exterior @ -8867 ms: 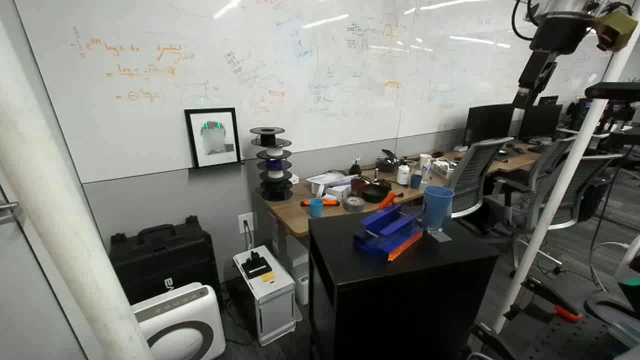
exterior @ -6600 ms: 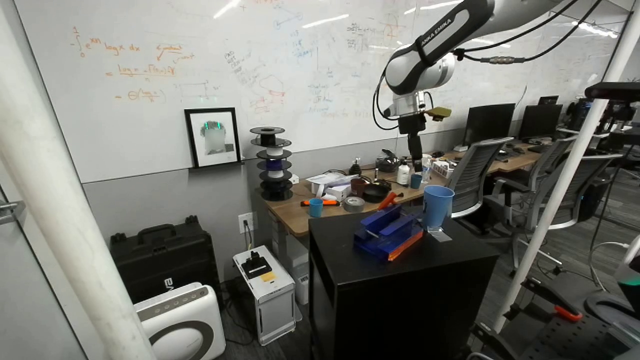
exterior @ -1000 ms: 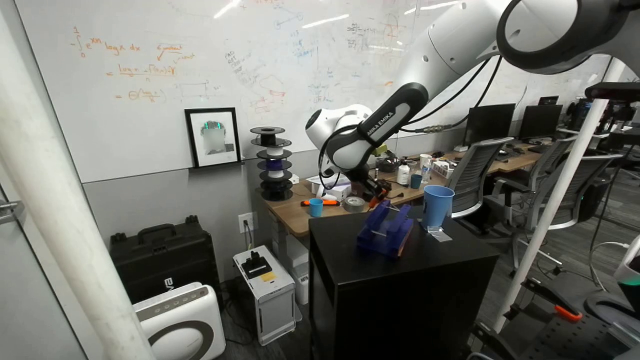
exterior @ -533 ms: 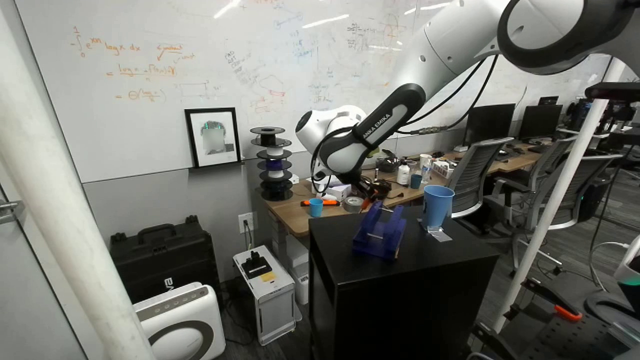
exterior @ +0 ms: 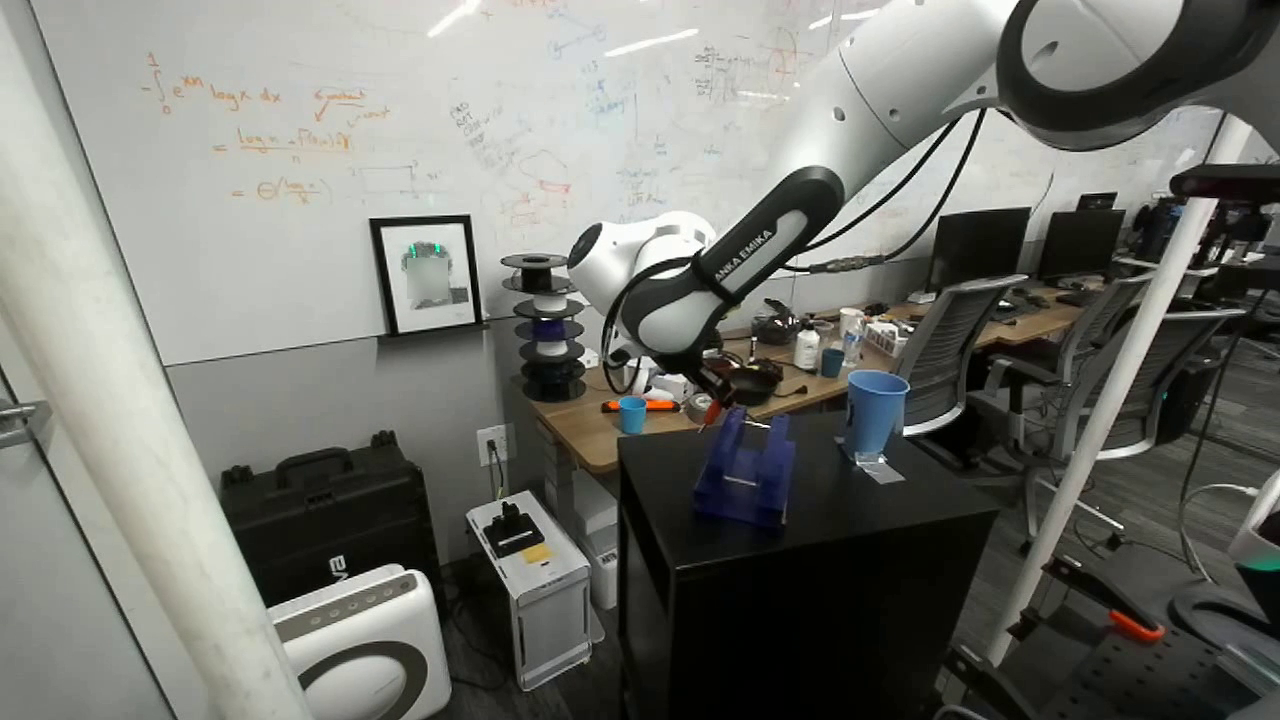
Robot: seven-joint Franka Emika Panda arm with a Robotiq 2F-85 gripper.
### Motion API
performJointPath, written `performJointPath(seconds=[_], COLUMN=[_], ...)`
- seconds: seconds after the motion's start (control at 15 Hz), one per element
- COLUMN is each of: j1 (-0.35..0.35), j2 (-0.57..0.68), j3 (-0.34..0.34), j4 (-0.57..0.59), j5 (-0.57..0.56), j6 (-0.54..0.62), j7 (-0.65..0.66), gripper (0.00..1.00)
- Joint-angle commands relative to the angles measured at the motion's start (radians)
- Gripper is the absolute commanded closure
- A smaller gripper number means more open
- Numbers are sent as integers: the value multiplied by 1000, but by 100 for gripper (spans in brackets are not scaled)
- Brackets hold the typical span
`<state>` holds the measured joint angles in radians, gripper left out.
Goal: Pick up the orange object and put it in the blue cup.
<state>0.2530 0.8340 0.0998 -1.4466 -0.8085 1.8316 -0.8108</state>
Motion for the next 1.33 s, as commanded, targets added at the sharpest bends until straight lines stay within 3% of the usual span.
performJointPath(seconds=[0.0, 0.87, 1.27], j1=[-5, -21, -24], j2=[-21, -107, -153], j3=[10, 39, 46], j4=[-28, -192, -252], j5=[-10, -158, -174], j6=[9, 185, 231], j7=[18, -70, -82], gripper=[85, 85, 85])
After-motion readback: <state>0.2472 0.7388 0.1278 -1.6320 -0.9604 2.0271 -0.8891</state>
